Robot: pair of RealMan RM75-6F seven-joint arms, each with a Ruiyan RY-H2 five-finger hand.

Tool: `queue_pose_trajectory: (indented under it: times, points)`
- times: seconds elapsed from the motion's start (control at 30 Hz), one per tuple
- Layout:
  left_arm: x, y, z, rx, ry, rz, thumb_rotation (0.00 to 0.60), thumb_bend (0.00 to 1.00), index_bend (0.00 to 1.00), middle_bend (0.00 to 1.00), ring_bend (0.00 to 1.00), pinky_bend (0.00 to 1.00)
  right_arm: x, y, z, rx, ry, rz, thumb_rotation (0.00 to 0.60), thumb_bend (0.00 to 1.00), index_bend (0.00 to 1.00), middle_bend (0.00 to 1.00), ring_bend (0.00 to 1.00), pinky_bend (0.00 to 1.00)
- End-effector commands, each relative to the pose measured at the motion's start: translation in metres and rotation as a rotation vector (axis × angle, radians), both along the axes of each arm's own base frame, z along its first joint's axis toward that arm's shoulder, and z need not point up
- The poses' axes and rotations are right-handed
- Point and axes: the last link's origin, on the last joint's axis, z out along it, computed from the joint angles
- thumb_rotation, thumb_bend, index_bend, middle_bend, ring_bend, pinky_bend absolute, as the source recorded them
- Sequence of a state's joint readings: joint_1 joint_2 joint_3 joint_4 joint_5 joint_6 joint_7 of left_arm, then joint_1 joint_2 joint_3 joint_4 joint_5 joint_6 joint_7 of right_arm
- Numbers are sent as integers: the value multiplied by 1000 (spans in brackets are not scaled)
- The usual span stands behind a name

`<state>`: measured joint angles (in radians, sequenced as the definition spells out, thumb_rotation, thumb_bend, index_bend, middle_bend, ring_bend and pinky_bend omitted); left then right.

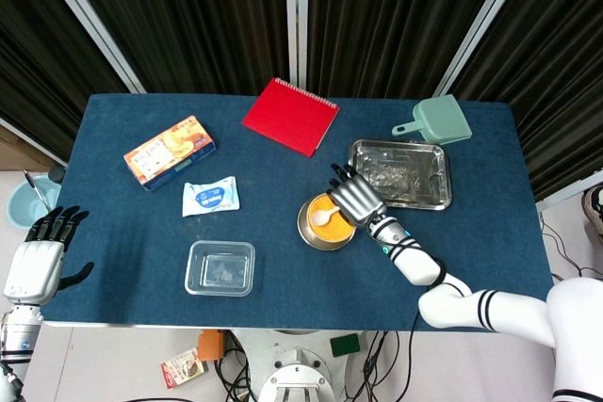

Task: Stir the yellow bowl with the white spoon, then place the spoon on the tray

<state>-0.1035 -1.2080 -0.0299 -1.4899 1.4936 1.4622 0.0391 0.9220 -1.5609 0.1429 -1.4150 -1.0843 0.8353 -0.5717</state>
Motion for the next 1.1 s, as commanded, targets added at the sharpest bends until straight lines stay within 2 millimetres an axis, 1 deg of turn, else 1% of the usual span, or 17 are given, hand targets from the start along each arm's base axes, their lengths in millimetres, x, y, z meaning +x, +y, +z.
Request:
queue_pose_trajectory:
  times: [0.03, 0.3, 0.4, 0.57, 0.73, 0.8, 0.97, 1.1]
  points:
    - [0, 0, 0, -1, -1, 1, 600, 182, 158, 120, 59, 153, 1, 0, -1, -1, 1, 4, 600, 435, 542, 309, 52, 152]
    - [-3, -1, -1, -4, -4, 7, 600, 182, 158, 120, 59, 152, 2, 0, -3, -6, 7, 11, 600, 467, 575, 331, 53, 152]
    - [-4, -1, -1, -3, -6, 7, 600, 183, 158, 120, 59, 152, 3, 0, 0, -13, 7, 16, 600, 477, 582, 337, 53, 152]
    - [-4, -1, 0, -2, -6, 7, 600, 185, 157, 119, 59, 152, 9, -4, 14, -47, 46, 68, 600, 491, 589, 360, 80, 152]
    - [-2, -1, 0, 0, -8, -1, 600, 185, 158, 120, 59, 153, 20, -6, 35, -99, 146, 187, 600, 517, 619, 437, 141, 152]
    - [-1, -1, 0, 0, -9, -2, 600, 186, 158, 120, 59, 152, 24, -4, 41, -113, 180, 223, 600, 523, 629, 461, 168, 152]
    - [0, -2, -1, 0, -10, -2, 600, 187, 158, 120, 59, 152, 30, 0, 50, -137, 242, 276, 600, 527, 643, 477, 197, 155]
    - [1, -2, -2, 4, -14, -5, 600, 187, 158, 120, 59, 153, 32, 2, 52, -156, 248, 284, 600, 532, 654, 481, 207, 159]
